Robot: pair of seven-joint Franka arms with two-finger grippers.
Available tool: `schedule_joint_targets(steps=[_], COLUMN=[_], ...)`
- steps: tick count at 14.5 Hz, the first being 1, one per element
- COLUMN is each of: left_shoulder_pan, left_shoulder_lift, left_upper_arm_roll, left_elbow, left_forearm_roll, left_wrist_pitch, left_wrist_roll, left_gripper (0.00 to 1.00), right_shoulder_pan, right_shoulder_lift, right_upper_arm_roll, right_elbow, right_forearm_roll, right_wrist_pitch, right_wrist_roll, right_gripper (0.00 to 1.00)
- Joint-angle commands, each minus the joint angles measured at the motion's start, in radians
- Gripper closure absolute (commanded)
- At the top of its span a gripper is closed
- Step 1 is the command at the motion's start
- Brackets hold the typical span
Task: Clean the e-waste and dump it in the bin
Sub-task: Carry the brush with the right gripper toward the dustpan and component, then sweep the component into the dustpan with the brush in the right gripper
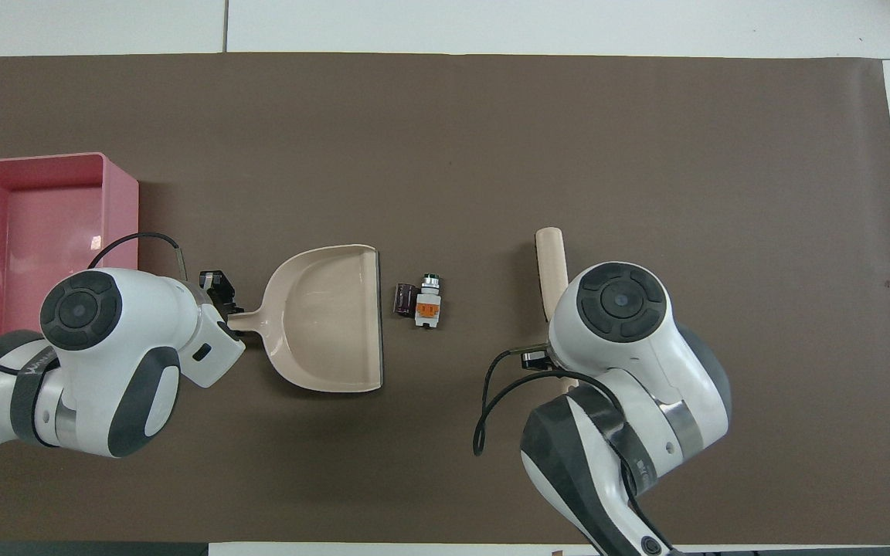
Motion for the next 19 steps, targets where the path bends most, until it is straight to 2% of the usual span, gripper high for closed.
schedule_joint_targets(steps=[1,3,5,7,12,15,17,19], left_shoulder_pan=[-0.014,-0.035,-0.061,-0.086,-0.106,-0.112,-0.118,-0.118], left_shoulder_lift=[0.000,-0.002,-0.006,-0.009,-0.006,-0.006,-0.006,-0.008], left_upper_arm_roll=[0.011,0.011,0.011,0.008,0.006,0.005,0.005,0.005], left_elbow=[0.010,0.010,0.010,0.013,0.019,0.019,0.019,0.017], left_forearm_roll=[0.081,0.097,0.139,0.183,0.195,0.195,0.195,0.195], left_wrist_pitch=[-0.053,-0.061,-0.085,-0.125,-0.134,-0.134,-0.133,-0.127], left_wrist_roll=[-0.087,-0.135,-0.196,-0.306,-0.336,-0.334,-0.334,-0.334], left_gripper=[1.00,1.00,1.00,1.00,1.00,1.00,1.00,1.00], right_shoulder_pan=[0.057,0.106,0.145,0.149,0.162,0.162,0.163,0.163], right_shoulder_lift=[0.140,0.238,0.298,0.300,0.286,0.280,0.281,0.297], right_upper_arm_roll=[-0.003,-0.003,-0.003,-0.001,0.062,0.095,0.115,0.132], right_elbow=[0.179,0.300,0.350,0.352,0.342,0.317,0.297,0.271], right_forearm_roll=[0.013,0.015,0.015,0.013,0.011,0.013,0.027,0.190], right_wrist_pitch=[-0.035,-0.045,-0.032,-0.074,-0.212,-0.181,-0.120,0.030], right_wrist_roll=[0.093,0.169,0.172,0.166,0.129,0.024,-0.009,-0.011], right_gripper=[1.00,1.00,1.00,1.00,1.00,1.00,1.00,1.00])
